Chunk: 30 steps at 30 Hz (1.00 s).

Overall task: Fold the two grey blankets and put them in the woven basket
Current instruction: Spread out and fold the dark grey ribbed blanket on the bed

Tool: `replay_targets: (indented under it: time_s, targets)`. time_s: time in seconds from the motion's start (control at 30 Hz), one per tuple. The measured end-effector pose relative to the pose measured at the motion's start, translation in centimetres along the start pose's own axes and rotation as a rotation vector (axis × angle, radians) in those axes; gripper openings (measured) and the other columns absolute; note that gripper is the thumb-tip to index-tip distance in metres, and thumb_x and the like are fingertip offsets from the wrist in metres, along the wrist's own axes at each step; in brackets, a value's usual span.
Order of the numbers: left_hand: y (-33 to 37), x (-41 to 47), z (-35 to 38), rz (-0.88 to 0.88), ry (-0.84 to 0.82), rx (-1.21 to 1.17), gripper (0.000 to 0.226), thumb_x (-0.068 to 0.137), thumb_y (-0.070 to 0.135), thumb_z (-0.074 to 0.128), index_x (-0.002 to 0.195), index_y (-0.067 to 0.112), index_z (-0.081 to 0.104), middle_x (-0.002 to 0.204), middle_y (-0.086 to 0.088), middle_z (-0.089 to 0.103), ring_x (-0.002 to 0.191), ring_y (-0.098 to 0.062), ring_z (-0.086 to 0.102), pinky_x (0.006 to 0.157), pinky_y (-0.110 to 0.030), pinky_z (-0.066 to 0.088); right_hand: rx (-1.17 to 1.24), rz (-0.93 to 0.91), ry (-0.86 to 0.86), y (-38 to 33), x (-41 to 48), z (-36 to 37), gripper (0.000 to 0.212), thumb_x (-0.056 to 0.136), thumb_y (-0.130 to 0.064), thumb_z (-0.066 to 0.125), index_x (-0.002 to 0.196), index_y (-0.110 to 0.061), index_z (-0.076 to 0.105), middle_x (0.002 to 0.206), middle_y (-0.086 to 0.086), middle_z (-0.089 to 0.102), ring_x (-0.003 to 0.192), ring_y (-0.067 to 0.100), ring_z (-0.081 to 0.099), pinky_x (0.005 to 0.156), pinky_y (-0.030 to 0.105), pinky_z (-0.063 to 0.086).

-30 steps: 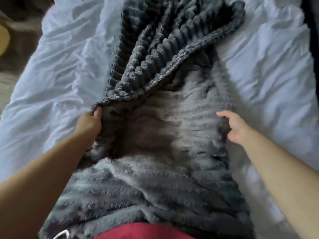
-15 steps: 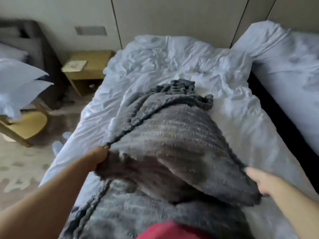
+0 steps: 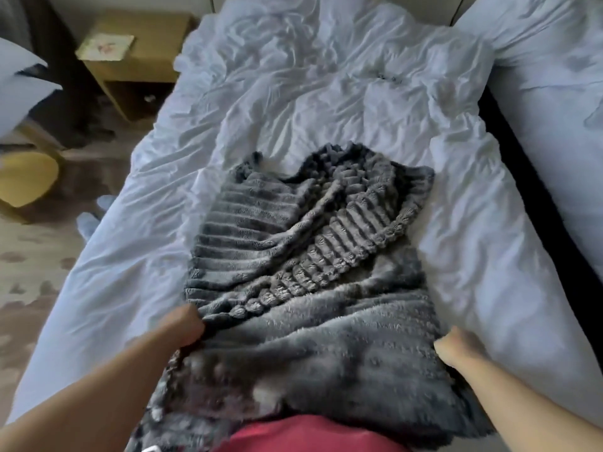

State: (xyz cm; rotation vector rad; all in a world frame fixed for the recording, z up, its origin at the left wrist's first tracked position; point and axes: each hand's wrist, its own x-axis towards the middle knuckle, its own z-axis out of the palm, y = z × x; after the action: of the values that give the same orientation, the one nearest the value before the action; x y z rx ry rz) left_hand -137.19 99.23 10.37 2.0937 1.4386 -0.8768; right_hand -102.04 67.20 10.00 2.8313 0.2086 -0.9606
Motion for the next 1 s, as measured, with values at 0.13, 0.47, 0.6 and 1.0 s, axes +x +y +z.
replay_targets:
  time_s: [0.13, 0.47, 0.6, 1.0]
  targets:
    - [3.2, 0.8, 0.3, 0.115, 0.150, -0.162, 0.031, 0.085, 0.015, 0.054, 0.114, 0.017, 0.064, 0.117, -0.010, 0.066, 0.103, -0.027, 0.061, 0.078, -0.027, 0.047, 0.141, -0.132, 0.054, -5.9, -0.2, -1.7, 0.011, 0.085, -0.012, 0.054, 0.088, -0.007, 0.063, 0.091, 0.015, 0.063, 0.085, 0.031, 0.060, 0.069, 0.030, 0.043]
    - [8.5, 7.5, 5.9, 0.203, -0.069, -0.091, 0.050, 0.085, 0.052, 0.060, 0.117, 0.015, 0.052, 0.117, -0.010, 0.065, 0.107, -0.029, 0.060, 0.083, -0.031, 0.046, 0.927, 0.031, -0.438, -20.8, 6.3, 4.8, 0.029, 0.091, -0.038, 0.060, 0.111, -0.019, 0.052, 0.103, 0.006, 0.059, 0.083, 0.026, 0.063, 0.055, 0.029, 0.048]
    - [8.2, 8.4, 6.8, 0.150, -0.054, -0.278, 0.040, 0.097, 0.043, 0.045, 0.114, 0.009, 0.059, 0.121, -0.016, 0.063, 0.113, -0.034, 0.057, 0.088, -0.034, 0.043, 1.061, 0.071, -0.248, -23.7, 6.7, 5.8, 0.020, 0.088, -0.024, 0.061, 0.105, -0.015, 0.059, 0.101, 0.005, 0.060, 0.067, 0.018, 0.055, 0.052, 0.027, 0.044]
    - [-2.6, 10.3, 3.8, -0.260, 0.243, -0.959, 0.016, 0.098, 0.018, 0.044, 0.092, 0.012, 0.058, 0.083, -0.002, 0.060, 0.085, -0.025, 0.059, 0.064, -0.030, 0.037, 0.848, -0.762, -0.170, -47.0, -3.4, 2.3, 0.025, 0.078, -0.037, 0.062, 0.065, -0.021, 0.047, 0.075, -0.004, 0.050, 0.068, 0.013, 0.047, 0.063, 0.031, 0.035]
